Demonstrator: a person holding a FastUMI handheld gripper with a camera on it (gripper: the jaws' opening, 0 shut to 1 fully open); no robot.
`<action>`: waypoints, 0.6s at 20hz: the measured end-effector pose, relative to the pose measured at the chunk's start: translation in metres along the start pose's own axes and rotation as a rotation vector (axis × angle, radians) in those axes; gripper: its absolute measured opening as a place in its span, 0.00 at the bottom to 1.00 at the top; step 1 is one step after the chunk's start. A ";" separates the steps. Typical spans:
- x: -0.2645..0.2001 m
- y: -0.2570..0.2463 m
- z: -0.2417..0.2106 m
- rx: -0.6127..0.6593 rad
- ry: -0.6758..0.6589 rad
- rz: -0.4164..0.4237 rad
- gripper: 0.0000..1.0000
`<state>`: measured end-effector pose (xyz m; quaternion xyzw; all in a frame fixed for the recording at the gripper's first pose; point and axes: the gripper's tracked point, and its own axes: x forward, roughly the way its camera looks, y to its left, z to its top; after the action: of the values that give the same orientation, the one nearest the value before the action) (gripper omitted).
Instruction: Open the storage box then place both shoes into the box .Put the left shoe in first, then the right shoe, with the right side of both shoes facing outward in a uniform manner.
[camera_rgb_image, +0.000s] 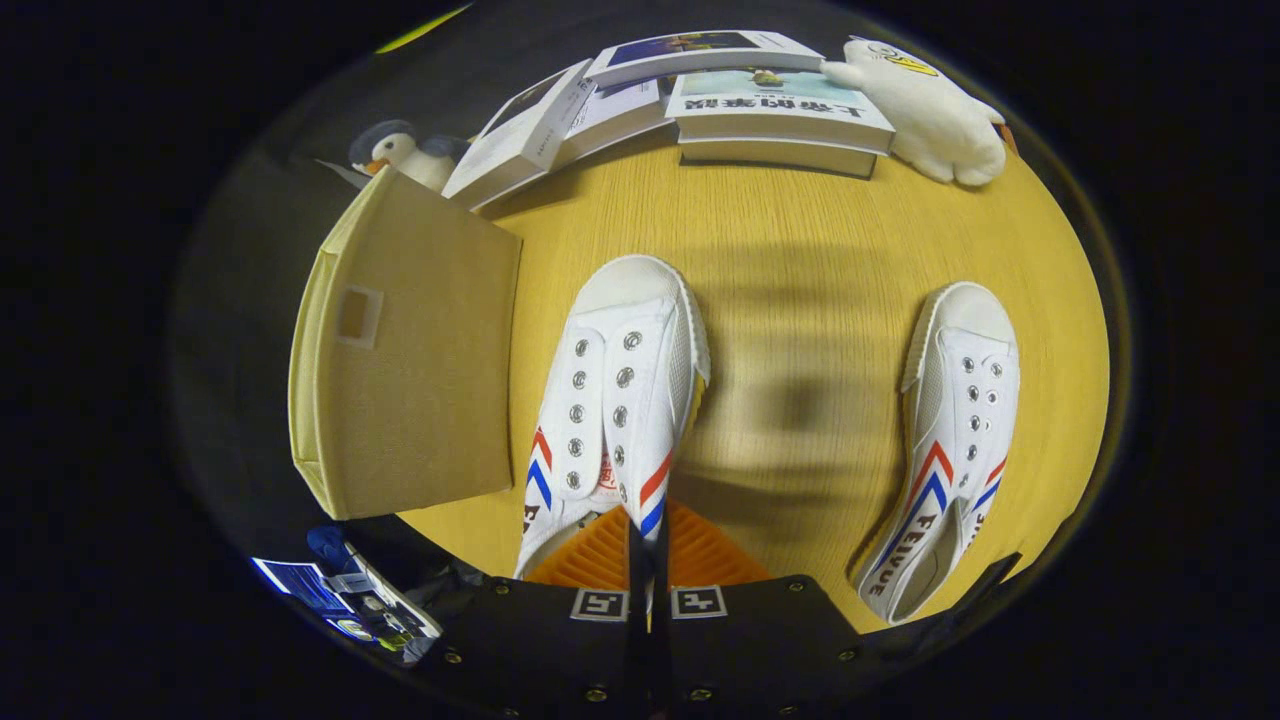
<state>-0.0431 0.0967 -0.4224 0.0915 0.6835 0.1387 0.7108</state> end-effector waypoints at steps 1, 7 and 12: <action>-0.010 0.005 0.002 0.001 -0.008 0.005 0.01; -0.074 0.049 0.023 -0.014 -0.096 0.054 0.01; -0.110 0.096 0.046 -0.055 -0.168 0.119 0.01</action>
<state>-0.0075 0.1550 -0.2852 0.1236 0.6106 0.1914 0.7585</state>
